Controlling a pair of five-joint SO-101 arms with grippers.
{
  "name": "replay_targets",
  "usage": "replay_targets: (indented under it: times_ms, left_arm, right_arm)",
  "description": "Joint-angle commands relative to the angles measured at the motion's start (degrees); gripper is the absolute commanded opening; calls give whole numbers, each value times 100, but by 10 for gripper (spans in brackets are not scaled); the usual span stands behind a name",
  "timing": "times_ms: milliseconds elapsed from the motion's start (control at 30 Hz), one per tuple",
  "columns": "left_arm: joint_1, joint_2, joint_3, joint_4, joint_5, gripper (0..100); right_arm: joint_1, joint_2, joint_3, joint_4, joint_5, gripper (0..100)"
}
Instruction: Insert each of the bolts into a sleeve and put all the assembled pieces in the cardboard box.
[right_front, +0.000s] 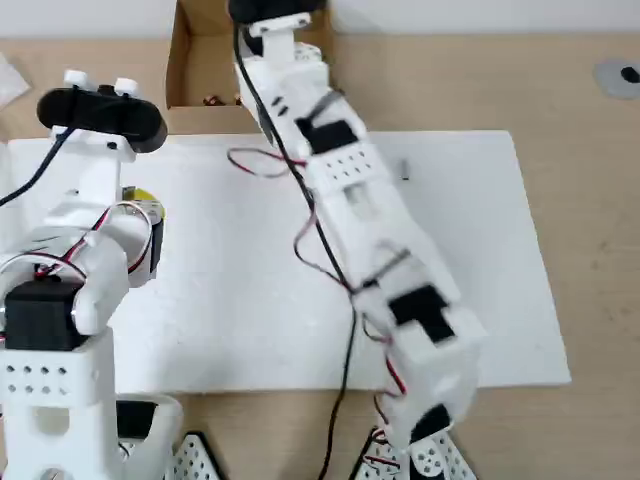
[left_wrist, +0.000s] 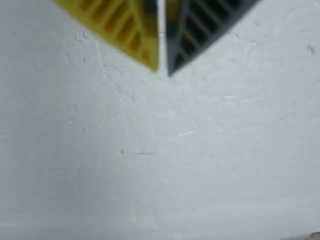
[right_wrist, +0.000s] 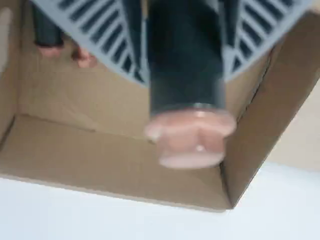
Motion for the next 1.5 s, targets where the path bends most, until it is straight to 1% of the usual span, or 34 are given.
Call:
replay_targets:
  times_ms: [0, 333, 467, 533, 633, 733, 867, 1033, 1133, 1200, 1300, 1367, 1400, 1467]
  left_arm:
    - [-53, -66, 0, 9, -26, 6]
    - [-35, -66, 123, -18, -26, 6]
    - [-35, -66, 255, -18, -26, 6]
    - [-35, -66, 255, -18, -26, 7]
    - [-35, -66, 246, -18, -18, 7]
    - [-35, -66, 246, -26, 202, 7]
    - [-35, -66, 246, -18, 237, 7]
    - [-35, -66, 211, 18, 237, 7]
    - [-35, -66, 264, 123, 237, 7]
    - [-26, -13, 255, 360, 229, 7]
    - [149, -57, 264, 686, 237, 6]
    - [185, -75, 220, 897, 299, 6]
    - [185, -119, 176, 941, 448, 6]
    - [141, -400, -9, 1002, 668, 6]
  right_arm:
    - [224, 848, -1543, -18, 44, 10]
    - [479, 3451, -4426, 26, 818, 12]
    - [462, 4048, -5138, 545, 976, 16]
    - [453, 4277, -5473, 853, 967, 51]
    - [453, 4558, -5895, 1125, 932, 141]
    - [462, 4813, -6255, 1284, 949, 212]
    - [470, 5015, -6703, 1670, 958, 262]
    - [444, 5015, -7486, 2629, 932, 309]
    - [444, 4998, -8303, 3481, 932, 287]
    - [470, 4752, -8215, 4053, 932, 246]
    - [479, 3916, -8233, 5222, 914, 125]
    - [435, 3371, -8233, 5925, 624, 16]
    - [409, 3108, -8233, 6180, 422, 7]
    - [400, 2615, -8233, 6664, 105, 24]
